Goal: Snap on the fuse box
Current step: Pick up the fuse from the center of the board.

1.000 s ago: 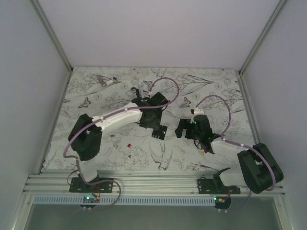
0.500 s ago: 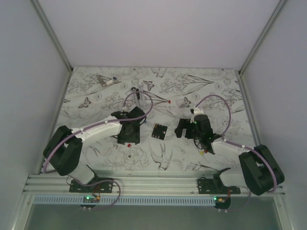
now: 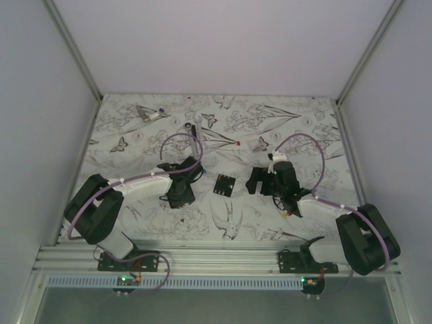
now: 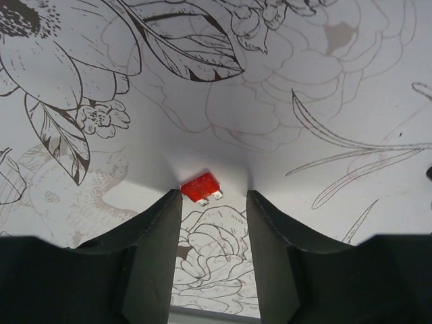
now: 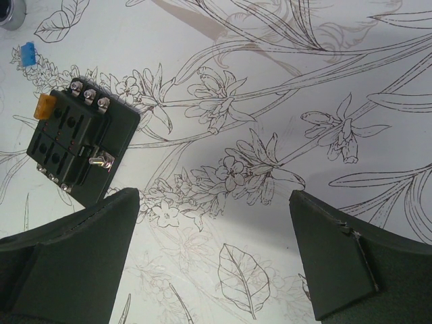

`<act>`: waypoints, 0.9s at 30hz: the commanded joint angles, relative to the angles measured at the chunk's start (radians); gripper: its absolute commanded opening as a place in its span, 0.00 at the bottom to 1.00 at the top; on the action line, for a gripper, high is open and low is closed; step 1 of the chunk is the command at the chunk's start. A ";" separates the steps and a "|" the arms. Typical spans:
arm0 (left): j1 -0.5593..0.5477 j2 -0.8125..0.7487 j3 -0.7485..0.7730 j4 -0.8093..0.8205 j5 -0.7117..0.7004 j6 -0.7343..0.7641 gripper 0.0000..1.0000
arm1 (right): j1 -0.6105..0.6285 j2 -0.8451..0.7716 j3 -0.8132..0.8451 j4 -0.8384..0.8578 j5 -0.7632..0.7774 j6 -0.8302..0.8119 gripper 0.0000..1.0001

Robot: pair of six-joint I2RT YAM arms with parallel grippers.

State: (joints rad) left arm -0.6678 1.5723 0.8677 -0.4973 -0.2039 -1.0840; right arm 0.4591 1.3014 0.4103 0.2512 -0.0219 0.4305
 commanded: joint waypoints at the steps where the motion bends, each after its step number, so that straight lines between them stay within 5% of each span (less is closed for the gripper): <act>1: -0.001 0.030 0.001 0.004 -0.060 -0.108 0.45 | -0.005 0.001 0.025 0.019 0.001 -0.006 1.00; 19: -0.001 0.158 0.079 -0.026 -0.014 0.005 0.34 | -0.005 0.016 0.028 0.025 -0.005 -0.006 1.00; 27: -0.001 0.158 0.126 -0.058 0.082 0.195 0.45 | -0.005 0.006 0.025 0.021 -0.004 -0.006 1.00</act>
State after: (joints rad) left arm -0.6674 1.6909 0.9920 -0.5190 -0.2085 -1.0122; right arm 0.4591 1.3239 0.4107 0.2535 -0.0254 0.4305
